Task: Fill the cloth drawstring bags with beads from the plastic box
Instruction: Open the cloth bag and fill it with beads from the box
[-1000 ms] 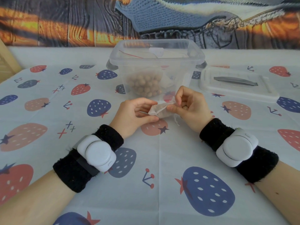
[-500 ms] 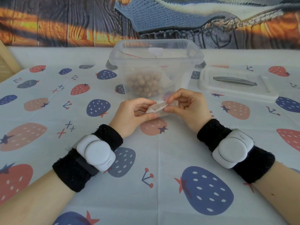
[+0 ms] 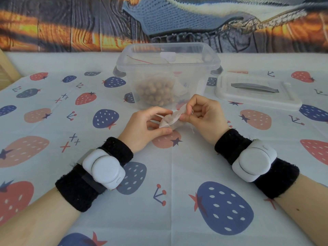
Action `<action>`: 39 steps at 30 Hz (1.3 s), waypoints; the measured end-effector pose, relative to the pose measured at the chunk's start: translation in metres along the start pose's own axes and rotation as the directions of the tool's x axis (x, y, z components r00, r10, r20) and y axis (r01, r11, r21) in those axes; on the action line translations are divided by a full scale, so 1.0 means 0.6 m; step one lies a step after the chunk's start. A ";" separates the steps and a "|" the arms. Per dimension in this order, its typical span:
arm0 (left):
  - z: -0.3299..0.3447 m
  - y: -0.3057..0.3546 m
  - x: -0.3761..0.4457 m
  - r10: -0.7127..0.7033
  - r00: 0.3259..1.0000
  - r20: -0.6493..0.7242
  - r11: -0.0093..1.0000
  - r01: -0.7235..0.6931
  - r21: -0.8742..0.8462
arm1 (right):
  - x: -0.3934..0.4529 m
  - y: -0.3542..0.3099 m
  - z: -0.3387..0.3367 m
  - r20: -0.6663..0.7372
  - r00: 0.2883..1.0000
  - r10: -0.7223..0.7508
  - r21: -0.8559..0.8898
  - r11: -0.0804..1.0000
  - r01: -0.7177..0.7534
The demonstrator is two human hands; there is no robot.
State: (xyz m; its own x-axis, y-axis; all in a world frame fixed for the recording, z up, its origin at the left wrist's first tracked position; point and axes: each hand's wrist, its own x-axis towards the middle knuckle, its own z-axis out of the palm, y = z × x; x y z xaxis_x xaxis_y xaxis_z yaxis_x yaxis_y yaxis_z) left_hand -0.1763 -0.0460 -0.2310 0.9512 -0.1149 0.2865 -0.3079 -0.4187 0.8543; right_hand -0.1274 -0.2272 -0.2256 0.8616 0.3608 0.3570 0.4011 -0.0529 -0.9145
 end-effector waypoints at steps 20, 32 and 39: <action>-0.010 0.006 0.004 -0.245 0.951 0.190 0.830 0.307 -0.465 | 0.021 0.000 -0.035 -0.167 0.796 0.581 0.613 0.694 -0.378; -0.024 0.009 0.011 -0.191 0.963 0.191 0.719 0.270 -0.641 | 0.033 0.009 -0.037 -0.089 0.712 0.696 0.749 0.518 -0.413; -0.021 0.010 0.009 -0.198 0.957 0.212 0.675 0.290 -0.679 | 0.024 0.006 -0.037 0.103 0.785 0.610 0.609 0.586 -0.535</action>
State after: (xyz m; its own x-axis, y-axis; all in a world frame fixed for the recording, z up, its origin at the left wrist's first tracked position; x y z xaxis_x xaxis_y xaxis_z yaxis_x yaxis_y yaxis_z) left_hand -0.1733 -0.0379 -0.2187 0.9759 -0.2178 0.0127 0.0536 0.2956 0.9538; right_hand -0.1064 -0.2426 -0.2195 0.8897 0.3466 -0.2973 -0.4151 0.3428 -0.8427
